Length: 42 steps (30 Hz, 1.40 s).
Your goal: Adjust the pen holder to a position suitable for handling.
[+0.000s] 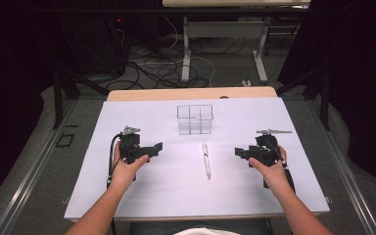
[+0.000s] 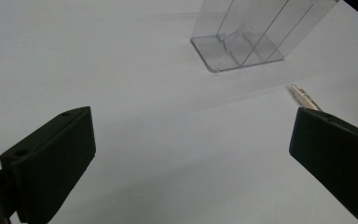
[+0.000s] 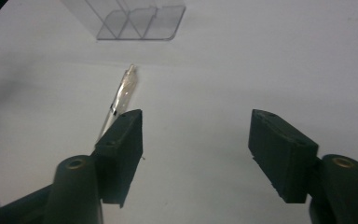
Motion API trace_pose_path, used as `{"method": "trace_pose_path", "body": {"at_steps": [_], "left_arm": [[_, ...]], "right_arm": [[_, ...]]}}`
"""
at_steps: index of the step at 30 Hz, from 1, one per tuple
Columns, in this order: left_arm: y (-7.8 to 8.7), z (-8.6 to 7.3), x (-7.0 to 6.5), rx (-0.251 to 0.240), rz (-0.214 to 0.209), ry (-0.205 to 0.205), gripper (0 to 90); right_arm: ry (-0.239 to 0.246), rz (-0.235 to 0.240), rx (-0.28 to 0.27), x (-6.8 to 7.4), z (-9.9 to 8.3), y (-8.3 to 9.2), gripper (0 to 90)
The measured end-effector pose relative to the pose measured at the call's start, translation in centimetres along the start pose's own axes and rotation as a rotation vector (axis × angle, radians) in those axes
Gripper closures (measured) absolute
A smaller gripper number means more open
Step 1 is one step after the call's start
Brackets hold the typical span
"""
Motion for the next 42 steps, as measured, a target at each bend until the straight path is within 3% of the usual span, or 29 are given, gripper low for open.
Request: {"method": "trace_pose_path", "body": {"at_steps": [1, 4, 5, 11, 16, 22, 26, 29, 34, 42], "left_arm": [[0.0, 0.0, 0.0, 0.001, -0.001, 0.0, 0.4], [-0.1, -0.1, -0.1, 0.003, -0.004, 0.001, 0.5], [-0.1, -0.1, -0.1, 0.004, -0.002, 0.002, 0.5], [-0.2, -0.2, -0.3, 0.01, -0.004, -0.009, 0.6], [-0.2, -0.3, -0.2, 0.009, -0.002, -0.009, 0.7], [-0.1, -0.4, -0.1, 0.015, 0.002, -0.018, 0.7], [-0.3, -0.6, -0.2, 0.023, 0.002, -0.021, 0.8], [-0.4, -0.7, -0.3, 0.028, 0.001, -0.023, 0.8], [-0.5, -0.7, -0.5, 0.028, -0.003, -0.025, 0.8], [-0.5, -0.9, -0.6, 0.037, -0.008, -0.033, 0.9]], "right_arm": [[-0.005, 0.036, 0.026, 0.6, 0.0, -0.1, 46.2], [-0.013, 0.061, 0.042, 1.3, 0.1, -0.2, 48.0], [-0.025, 0.071, 0.075, 2.0, 0.1, -0.6, 51.7], [-0.04, 0.097, 0.155, 3.5, -0.1, -2.0, 55.2], [-0.051, 0.131, 0.19, 4.8, 0.1, -3.2, 57.9], [-0.048, 0.135, 0.238, 6.1, -0.1, -4.3, 57.8], [-0.015, 0.141, 0.282, 6.8, -0.5, -5.0, 57.8], [-0.02, 0.152, 0.317, 7.3, -0.7, -5.3, 57.8], [-0.071, 0.14, 0.389, 7.7, -0.9, -5.5, 57.8], [-0.044, 0.115, 0.456, 8.5, -0.9, -6.3, 60.4]]}}
Point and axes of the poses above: each handheld gripper's, and its own axes: y roughly backward along the jaws, z roughly out of its top, x roughly to its left, the point moved 10 cm from there along -y, roughly forward along the jaws, and after that the axes turned 4 degrees about y, right-handed, at the moved point
